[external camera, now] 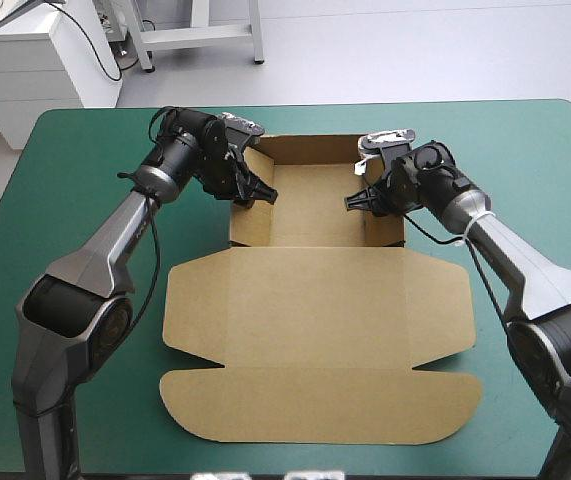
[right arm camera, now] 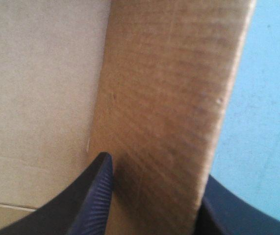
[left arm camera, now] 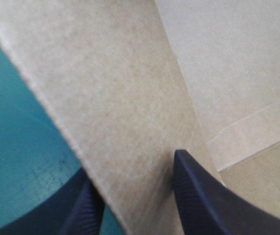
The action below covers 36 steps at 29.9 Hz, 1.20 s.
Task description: Fold the box
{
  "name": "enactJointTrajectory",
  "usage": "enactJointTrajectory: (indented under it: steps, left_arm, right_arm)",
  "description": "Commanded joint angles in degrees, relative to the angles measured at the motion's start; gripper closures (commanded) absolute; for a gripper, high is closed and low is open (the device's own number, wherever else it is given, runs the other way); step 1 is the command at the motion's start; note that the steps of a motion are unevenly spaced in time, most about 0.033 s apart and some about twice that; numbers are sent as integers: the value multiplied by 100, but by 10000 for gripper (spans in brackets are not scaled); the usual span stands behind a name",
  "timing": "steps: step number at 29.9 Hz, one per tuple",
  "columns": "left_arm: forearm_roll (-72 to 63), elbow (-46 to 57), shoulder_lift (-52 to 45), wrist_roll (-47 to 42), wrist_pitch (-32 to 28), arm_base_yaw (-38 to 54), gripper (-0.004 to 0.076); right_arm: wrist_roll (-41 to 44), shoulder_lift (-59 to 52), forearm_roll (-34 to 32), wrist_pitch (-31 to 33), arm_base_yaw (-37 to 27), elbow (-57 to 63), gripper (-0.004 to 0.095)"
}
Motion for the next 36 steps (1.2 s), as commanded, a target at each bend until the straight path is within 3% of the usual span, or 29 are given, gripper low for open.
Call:
enactJointTrajectory:
  steps: [1,9,20,30,36]
  left_arm:
    - [2,-173,-305,-49,-319,-38,419]
    - [1022,-173,-305,-49,-365,-38,419]
    - [361,-173,-305,-49,-847,-38,419]
    - [480,-173,-305,-49,-842,-38,419]
    - [662,-207,-506,-39,-806,-38,419]
  right_arm:
    - [-32,-149,73,-169,25,-165,528]
    - [-31,-135,-518,-331,25,-175,528]
    - [190,-3,-836,-381,25,-196,527]
    - [263,-3,-848,-193,25,-981,528]
    - [242,-3,-1174,200,25,-1207,529]
